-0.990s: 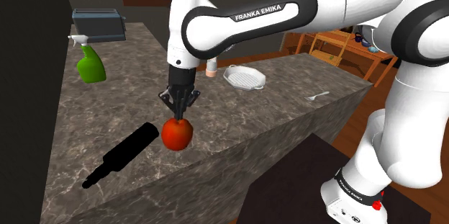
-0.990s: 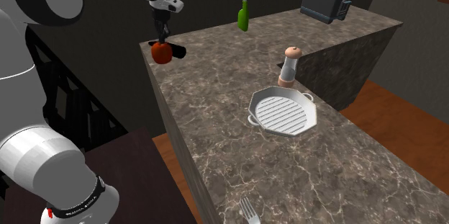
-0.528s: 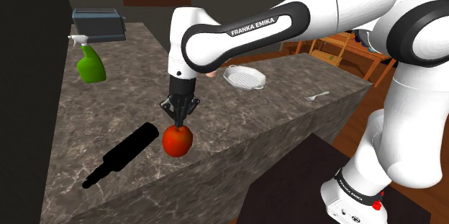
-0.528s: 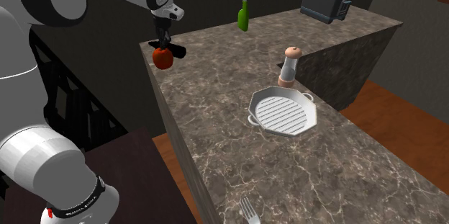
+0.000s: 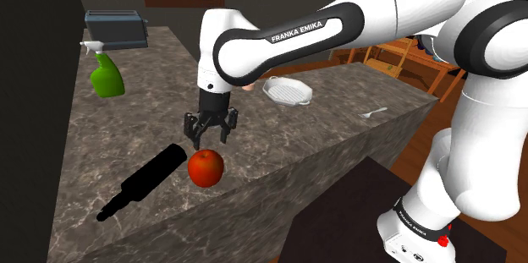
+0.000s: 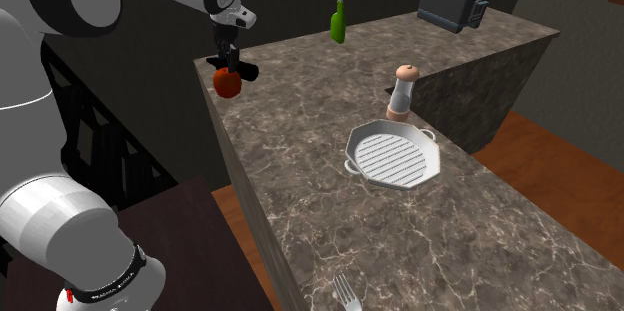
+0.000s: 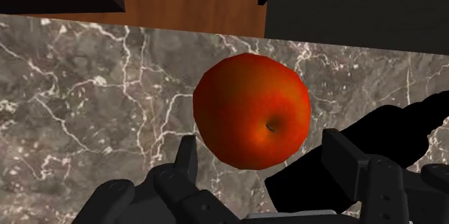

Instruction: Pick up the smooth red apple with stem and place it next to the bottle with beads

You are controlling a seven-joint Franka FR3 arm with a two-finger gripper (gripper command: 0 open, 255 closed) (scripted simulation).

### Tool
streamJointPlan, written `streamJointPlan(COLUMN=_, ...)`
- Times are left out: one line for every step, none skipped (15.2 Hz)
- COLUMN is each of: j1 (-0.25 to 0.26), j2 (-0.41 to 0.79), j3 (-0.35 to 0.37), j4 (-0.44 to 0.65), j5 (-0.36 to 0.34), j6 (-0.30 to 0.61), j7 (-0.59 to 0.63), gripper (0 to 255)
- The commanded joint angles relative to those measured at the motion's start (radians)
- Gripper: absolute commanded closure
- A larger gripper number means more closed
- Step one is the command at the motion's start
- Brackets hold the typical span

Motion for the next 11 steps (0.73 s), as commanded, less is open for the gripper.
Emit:
streamJointPlan(j1=0.000, j2=0.000, j3=0.000, j4=0.000, j5=0.000, j6=0.000, j7=0.000, gripper=0)
streamJointPlan(j1=0.000, j2=0.000, j3=0.000, j4=0.000, j5=0.000, j6=0.000, j7=0.000, gripper=0)
streamJointPlan(j1=0.000, j2=0.000, j3=0.000, j4=0.000, j5=0.000, j6=0.000, j7=0.000, gripper=0)
streamJointPlan(j1=-0.004, j2=-0.012, j3=-0.002, j4=0.018, j5=0.000, j6=-0.030, j7=0.000, gripper=0)
streamJointPlan(j1=-0.008, j2=-0.022, j3=-0.003, j4=0.037, j5=0.000, j6=-0.060, j7=0.000, gripper=0)
streamJointPlan(j1=-0.012, j2=-0.031, j3=-0.005, j4=0.058, j5=0.000, j6=-0.090, j7=0.000, gripper=0)
streamJointPlan(j1=-0.015, j2=-0.038, j3=-0.006, j4=0.075, j5=0.000, j6=-0.115, j7=0.001, gripper=0)
streamJointPlan(j1=-0.015, j2=-0.038, j3=-0.006, j4=0.075, j5=0.000, j6=-0.115, j7=0.001, gripper=0)
streamJointPlan(j1=-0.015, j2=-0.038, j3=-0.006, j4=0.075, j5=0.000, j6=-0.115, j7=0.001, gripper=0)
streamJointPlan(j1=-0.015, j2=-0.038, j3=-0.006, j4=0.075, j5=0.000, j6=-0.115, j7=0.001, gripper=0)
streamJointPlan(j1=-0.015, j2=-0.038, j3=-0.006, j4=0.075, j5=0.000, j6=-0.115, j7=0.001, gripper=0)
